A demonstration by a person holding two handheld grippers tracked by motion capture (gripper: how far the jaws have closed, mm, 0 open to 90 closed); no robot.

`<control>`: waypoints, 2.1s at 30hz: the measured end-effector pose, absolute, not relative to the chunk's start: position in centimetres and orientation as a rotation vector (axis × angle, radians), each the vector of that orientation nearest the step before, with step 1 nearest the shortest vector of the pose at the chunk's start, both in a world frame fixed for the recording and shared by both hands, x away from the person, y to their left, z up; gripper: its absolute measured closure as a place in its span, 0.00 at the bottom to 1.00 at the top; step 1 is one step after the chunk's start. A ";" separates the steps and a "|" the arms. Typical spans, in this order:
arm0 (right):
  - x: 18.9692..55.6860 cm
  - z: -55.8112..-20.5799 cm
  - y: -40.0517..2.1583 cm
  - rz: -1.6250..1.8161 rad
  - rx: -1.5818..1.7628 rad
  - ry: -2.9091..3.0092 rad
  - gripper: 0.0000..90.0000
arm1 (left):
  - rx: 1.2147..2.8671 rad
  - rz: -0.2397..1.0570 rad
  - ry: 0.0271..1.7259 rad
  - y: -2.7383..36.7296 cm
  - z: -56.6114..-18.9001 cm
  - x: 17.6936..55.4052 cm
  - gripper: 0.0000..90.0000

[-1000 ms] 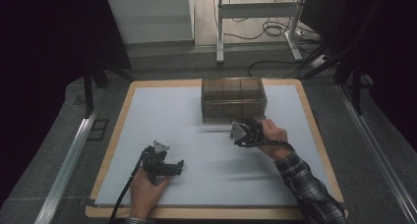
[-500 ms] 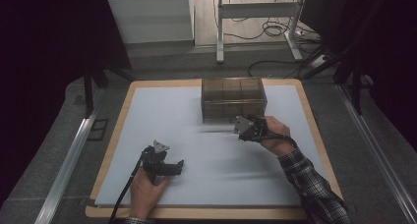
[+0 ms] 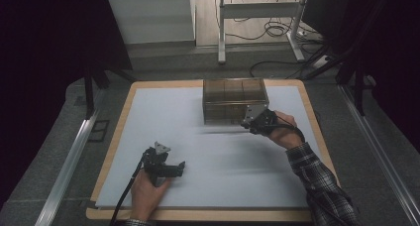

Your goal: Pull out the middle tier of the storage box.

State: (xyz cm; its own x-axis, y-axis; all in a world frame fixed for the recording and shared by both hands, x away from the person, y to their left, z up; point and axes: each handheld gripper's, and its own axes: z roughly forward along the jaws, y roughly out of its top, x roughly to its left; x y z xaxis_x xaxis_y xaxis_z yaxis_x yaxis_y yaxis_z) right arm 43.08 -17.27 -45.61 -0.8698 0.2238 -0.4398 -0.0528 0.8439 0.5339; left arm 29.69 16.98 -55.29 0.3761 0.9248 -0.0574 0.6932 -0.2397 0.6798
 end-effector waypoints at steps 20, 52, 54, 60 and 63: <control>48.1 -45.4 -19.6 0.741 0.092 2.745 0.83 | 2.015 0.479 1.389 17.0 -55.3 29.7 0.00; 49.6 -45.6 -19.8 0.738 -0.144 2.917 0.96 | 2.014 0.479 1.389 17.0 -55.3 29.7 0.00; 49.5 -45.6 -19.8 0.748 -0.142 2.923 0.96 | 2.014 0.479 1.389 17.0 -55.3 29.7 0.00; 48.3 -45.6 -19.9 0.743 -0.158 2.926 0.96 | 2.015 0.479 1.389 17.0 -55.3 29.7 0.00; 48.0 -45.6 -19.9 0.746 -0.166 2.928 0.95 | 2.015 0.479 1.389 17.0 -55.3 29.7 0.00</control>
State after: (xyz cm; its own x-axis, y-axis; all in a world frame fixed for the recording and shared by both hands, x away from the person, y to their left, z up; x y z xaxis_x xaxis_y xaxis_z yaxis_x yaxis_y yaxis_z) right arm 48.00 -19.91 -45.62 -0.9873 -0.0772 -0.1389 -0.1343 0.8728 0.4692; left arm 29.69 16.98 -55.30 0.3761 0.9248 -0.0575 0.6929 -0.2395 0.6800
